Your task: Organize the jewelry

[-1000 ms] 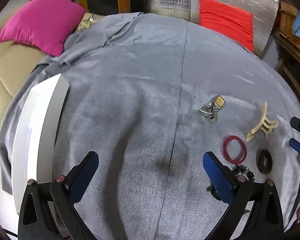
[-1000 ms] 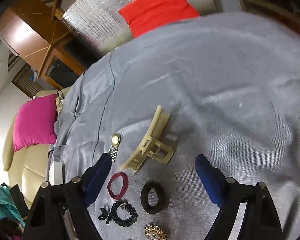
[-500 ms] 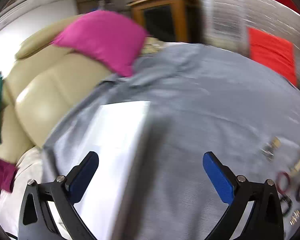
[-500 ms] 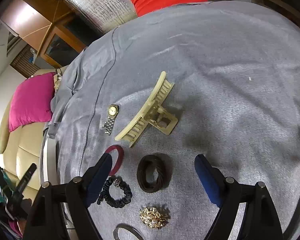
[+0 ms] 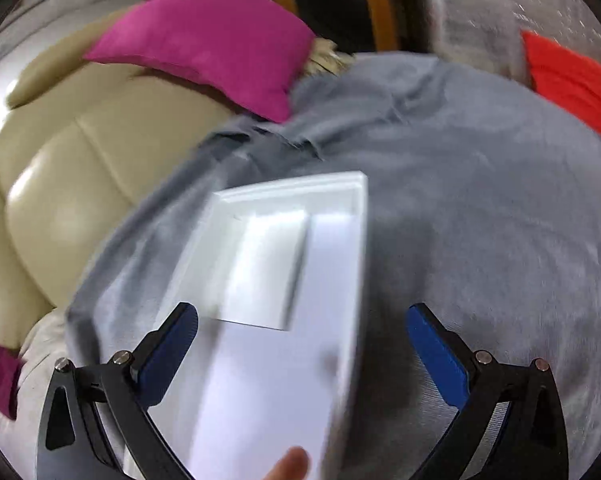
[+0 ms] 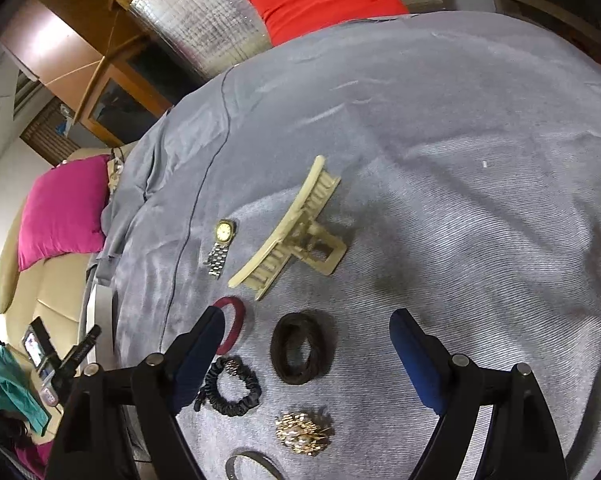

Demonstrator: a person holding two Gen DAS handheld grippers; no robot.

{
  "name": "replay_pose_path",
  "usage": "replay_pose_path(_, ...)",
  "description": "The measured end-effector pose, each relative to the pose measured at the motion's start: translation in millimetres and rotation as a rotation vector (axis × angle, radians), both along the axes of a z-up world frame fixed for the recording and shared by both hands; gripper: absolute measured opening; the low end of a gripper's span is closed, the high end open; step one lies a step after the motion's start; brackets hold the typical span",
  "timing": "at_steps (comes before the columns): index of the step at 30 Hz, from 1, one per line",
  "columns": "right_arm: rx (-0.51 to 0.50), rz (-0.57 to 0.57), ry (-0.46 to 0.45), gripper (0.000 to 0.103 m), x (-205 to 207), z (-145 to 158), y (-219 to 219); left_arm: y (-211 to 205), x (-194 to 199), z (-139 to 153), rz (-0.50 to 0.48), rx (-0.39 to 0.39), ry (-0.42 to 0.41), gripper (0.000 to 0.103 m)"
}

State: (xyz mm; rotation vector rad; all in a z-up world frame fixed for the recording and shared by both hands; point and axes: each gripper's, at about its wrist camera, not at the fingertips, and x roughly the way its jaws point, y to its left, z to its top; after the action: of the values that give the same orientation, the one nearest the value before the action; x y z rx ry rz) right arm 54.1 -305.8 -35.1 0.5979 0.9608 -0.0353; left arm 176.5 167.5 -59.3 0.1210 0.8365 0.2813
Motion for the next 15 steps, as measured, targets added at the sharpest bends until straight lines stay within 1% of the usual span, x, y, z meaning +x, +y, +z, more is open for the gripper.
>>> replay_pose_path(2,-0.009,-0.001,0.005,0.087,1.1,-1.4,-3.6,-10.7,6.2,-7.6,-0.012,0.061,0.031,0.103)
replay_pose_path(5,0.006,0.01,0.013,0.087,3.1,-4.2,-7.7,-16.2,6.0,-6.5,0.001,0.09,0.032,0.103)
replay_pose_path(6,0.004,0.018,0.013,0.087,3.2,-3.7,-7.6,-14.9,4.5,-5.2,0.011,0.084,0.032,0.103)
replay_pose_path(8,-0.011,0.033,0.017,0.087,3.2,-3.5,-5.6,-13.4,2.0,-1.4,0.029,0.037,0.038,0.103)
replay_pose_path(9,-0.011,0.044,0.021,0.087,3.8,-4.1,-4.7,-12.9,1.9,0.1,0.023,0.009,0.036,0.103)
replay_pose_path(11,-0.001,0.059,0.029,0.086,4.6,-6.3,-3.1,-21.4,-0.8,4.1,0.004,-0.018,0.03,0.103)
replay_pose_path(13,-0.005,0.071,0.042,0.083,6.0,-8.3,0.0,-43.7,-8.7,10.8,-0.046,-0.029,0.016,0.103)
replay_pose_path(15,-0.006,0.08,0.06,0.082,6.5,-12.4,1.6,-72.6,-14.8,12.4,-0.101,-0.018,0.029,0.103)
